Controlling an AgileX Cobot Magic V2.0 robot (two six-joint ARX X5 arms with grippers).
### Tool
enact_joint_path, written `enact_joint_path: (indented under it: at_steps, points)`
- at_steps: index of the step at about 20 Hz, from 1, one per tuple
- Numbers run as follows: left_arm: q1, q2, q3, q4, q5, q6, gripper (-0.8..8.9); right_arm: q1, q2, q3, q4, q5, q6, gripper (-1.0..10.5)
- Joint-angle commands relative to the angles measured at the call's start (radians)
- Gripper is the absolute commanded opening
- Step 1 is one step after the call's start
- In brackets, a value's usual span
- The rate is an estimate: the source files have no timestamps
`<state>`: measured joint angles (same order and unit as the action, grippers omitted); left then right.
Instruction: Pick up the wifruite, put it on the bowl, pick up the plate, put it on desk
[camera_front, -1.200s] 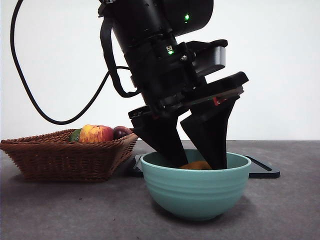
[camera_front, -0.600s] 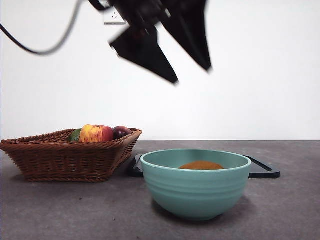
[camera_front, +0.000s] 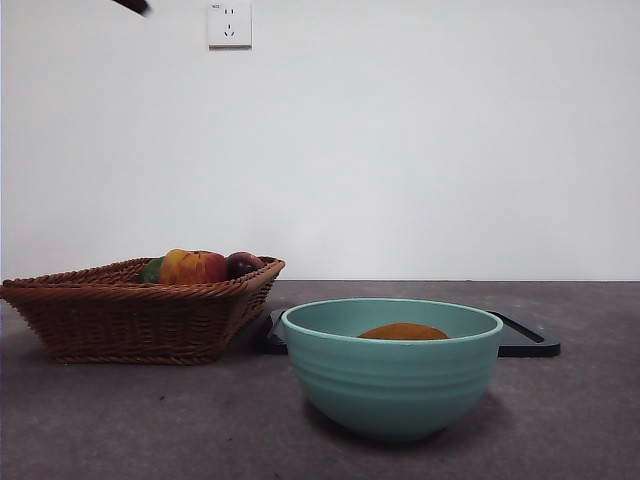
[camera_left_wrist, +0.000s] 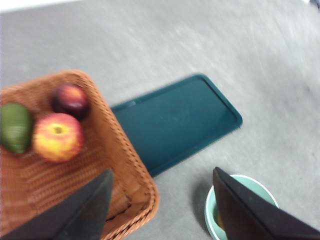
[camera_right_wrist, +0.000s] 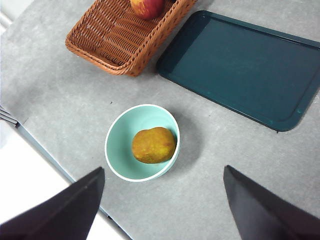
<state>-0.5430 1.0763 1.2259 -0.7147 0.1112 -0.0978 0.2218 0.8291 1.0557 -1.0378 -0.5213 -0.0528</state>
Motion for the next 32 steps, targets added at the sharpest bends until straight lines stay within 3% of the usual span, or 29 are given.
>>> enact_joint_path:
  at_steps: [1, 7, 11, 21, 27, 32]
  points:
    - [0.024, -0.051, -0.033, -0.006, 0.061, 0.011, 3.21, 0.004, 0.006, 0.018, 0.013, -0.002, 0.0, 3.8]
    - [0.046, -0.198, -0.279, -0.009, 0.285, 0.028, 3.21, 0.004, 0.006, 0.018, 0.013, -0.002, 0.0, 3.8]
    - [0.045, -0.214, -0.354, -0.073, 0.407, 0.071, 3.2, 0.004, 0.007, 0.018, 0.013, -0.002, 0.0, 3.8]
    - [0.045, -0.215, -0.354, -0.077, 0.414, 0.079, 3.2, 0.025, 0.056, -0.008, 0.007, -0.002, 0.032, 3.8]
    - [0.045, -0.215, -0.354, -0.076, 0.414, 0.079, 3.2, 0.177, 0.159, -0.199, 0.249, 0.008, 0.188, 3.8]
    - [0.045, -0.215, -0.354, -0.075, 0.413, 0.079, 3.2, 0.302, 0.277, -0.291, 0.427, 0.17, 0.257, 3.3]
